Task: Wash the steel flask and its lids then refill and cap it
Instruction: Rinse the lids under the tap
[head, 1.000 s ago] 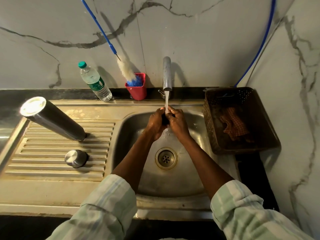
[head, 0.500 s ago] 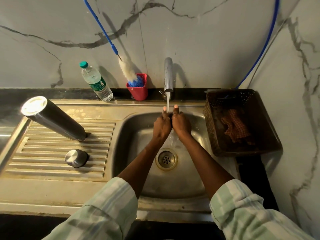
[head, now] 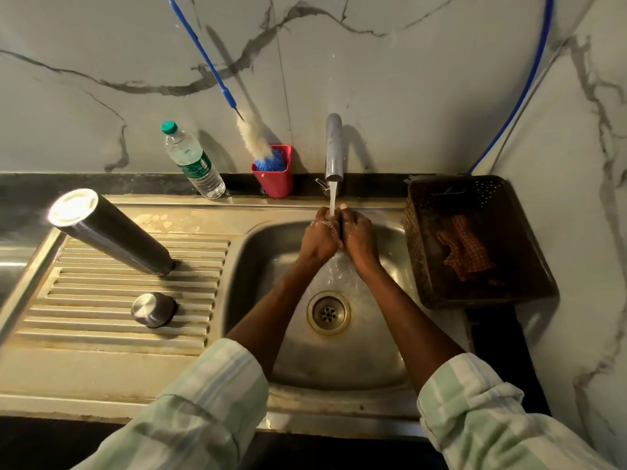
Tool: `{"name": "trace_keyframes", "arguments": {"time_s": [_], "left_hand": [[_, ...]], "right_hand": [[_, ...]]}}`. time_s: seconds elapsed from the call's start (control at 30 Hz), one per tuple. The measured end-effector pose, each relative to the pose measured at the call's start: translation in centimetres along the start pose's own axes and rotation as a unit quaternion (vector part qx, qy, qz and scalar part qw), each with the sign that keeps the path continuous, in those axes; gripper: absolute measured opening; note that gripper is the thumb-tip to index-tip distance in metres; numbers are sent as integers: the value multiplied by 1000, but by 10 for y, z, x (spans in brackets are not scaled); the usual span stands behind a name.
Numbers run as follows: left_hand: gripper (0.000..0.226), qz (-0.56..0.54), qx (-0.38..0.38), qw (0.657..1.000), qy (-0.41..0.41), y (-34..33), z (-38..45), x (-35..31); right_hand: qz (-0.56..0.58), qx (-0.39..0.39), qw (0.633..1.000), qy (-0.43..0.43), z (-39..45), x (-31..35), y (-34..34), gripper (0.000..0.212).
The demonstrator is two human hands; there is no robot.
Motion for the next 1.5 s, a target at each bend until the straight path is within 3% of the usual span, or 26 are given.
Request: {"name": "trace_keyframes", "arguments": {"time_s": [0.07, 0.17, 0.33, 0.4, 0.5, 0.63, 0.73, 0.83, 0.93, 1.0, 1.07, 1.17, 1.23, 1.37, 1.5], "left_hand": [[22, -55, 6, 997, 46, 6, 3, 8], [37, -156, 30, 978, 137, 8, -2, 16], [72, -272, 149, 899, 308, -3, -18, 40], [70, -330, 147, 882, 303, -8, -15, 46], [48, -399, 109, 874, 255, -12, -12, 41], [31, -445, 64, 871, 198, -10, -12, 38], [30, -476, 4, 856, 200, -3, -9, 46], [32, -445, 9, 859, 252, -7, -9, 55], [23, -380, 37, 876, 296, -11, -17, 65], [20, -364, 30, 880, 304, -11, -19, 73], [18, -377, 12, 877, 297, -11, -18, 78], [17, -414, -21, 870, 266, -6, -12, 77], [15, -416, -18, 873, 253, -5, -10, 75], [17, -418, -33, 872, 252, -2, -7, 77], [20, -407, -34, 884, 229, 0, -5, 77]], "right_hand": [[-35, -18, 998, 39, -8, 9, 4, 33], [-94, -29, 990, 98, -18, 15, 4, 33], [-191, -1, 963, 190, -29, 27, 2, 57], [-209, 0, 959, 190, -27, 26, -1, 56], [-230, -17, 965, 129, -16, 19, -1, 44], [-136, 8, 989, 49, -5, 10, -2, 42], [-67, 45, 994, 71, -6, 8, -13, 46], [-49, 66, 993, 79, -12, 7, -18, 55], [-79, 125, 987, 67, -9, 3, -21, 47], [-96, 103, 988, 63, -5, 2, -12, 41], [-95, 91, 991, 31, -1, -4, -6, 35], [-81, 172, 982, 7, -6, -4, -18, 25], [-83, 140, 987, -3, -1, -6, -14, 30], [-82, 169, 981, -50, 4, -13, -18, 47], [-70, 198, 976, -48, 5, -8, -15, 22]]}}
Point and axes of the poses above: each hand's wrist, its own z-axis towards the middle knuckle, its own y-axis out of the back of the hand, x = y × z, the point moved 8 cm from there along z, towards the middle knuckle, and after that the axes turned 4 degrees about -z, right-handed, at the moved point
